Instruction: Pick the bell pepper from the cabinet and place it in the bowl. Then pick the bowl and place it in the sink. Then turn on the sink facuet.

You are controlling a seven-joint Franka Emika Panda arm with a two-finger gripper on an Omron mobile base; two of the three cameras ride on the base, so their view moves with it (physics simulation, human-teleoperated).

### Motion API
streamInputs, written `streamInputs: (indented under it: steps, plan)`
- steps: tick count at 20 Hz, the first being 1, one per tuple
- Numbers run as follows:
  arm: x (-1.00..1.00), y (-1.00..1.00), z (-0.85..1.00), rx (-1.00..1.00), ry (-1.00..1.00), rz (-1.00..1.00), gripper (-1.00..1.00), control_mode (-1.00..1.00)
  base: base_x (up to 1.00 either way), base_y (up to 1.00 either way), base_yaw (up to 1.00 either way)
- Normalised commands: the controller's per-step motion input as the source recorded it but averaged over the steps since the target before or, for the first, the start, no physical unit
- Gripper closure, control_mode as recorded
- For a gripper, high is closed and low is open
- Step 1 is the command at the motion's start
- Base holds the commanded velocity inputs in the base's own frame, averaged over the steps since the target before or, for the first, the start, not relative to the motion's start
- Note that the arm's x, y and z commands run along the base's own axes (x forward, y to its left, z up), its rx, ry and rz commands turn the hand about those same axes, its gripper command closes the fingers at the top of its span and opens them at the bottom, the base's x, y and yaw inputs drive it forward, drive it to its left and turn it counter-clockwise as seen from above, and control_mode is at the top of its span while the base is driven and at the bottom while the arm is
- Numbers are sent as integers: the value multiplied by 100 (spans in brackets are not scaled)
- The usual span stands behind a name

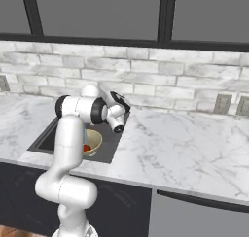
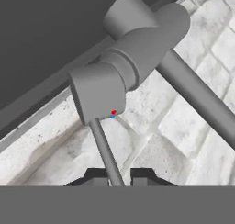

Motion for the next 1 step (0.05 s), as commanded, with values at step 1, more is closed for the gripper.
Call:
streamInputs:
  steps: [1]
  plan:
    - [0,0,0,0,0,0,100,-100,0,0,0]
